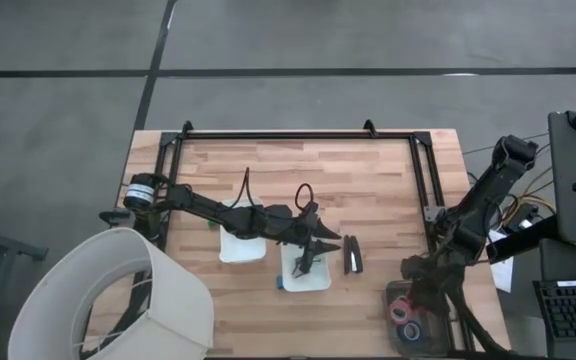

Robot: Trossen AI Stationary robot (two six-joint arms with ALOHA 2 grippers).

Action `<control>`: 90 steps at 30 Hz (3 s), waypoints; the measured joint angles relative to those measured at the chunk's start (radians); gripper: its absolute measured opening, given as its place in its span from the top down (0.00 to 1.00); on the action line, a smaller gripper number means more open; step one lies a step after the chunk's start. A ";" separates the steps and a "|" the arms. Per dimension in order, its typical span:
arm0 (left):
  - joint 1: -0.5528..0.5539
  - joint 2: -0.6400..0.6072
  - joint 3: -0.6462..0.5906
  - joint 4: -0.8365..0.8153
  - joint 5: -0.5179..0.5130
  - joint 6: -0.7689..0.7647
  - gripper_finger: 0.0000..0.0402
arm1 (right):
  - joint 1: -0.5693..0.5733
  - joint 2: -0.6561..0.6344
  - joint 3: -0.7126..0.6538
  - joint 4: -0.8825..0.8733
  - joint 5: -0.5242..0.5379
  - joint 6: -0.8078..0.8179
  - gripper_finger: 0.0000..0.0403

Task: Pick and place Stapler, Stapler remover, tape
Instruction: Put the black stapler into the left white bin

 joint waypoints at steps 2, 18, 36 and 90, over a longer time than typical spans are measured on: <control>0.000 0.000 0.000 0.000 0.000 -0.005 0.66 | 0.000 -0.015 0.016 0.000 0.056 -0.067 0.66; 0.007 -0.066 -0.003 -0.190 -0.025 -0.079 0.66 | -0.052 -0.059 0.088 0.010 0.601 -0.672 0.84; 0.018 -0.077 0.065 -0.320 -0.136 -0.050 0.66 | -0.069 -0.198 0.045 0.226 0.788 -1.096 0.98; -0.034 0.467 0.809 -1.044 0.001 0.837 0.66 | -0.057 -0.842 -0.293 0.188 0.683 -1.124 0.98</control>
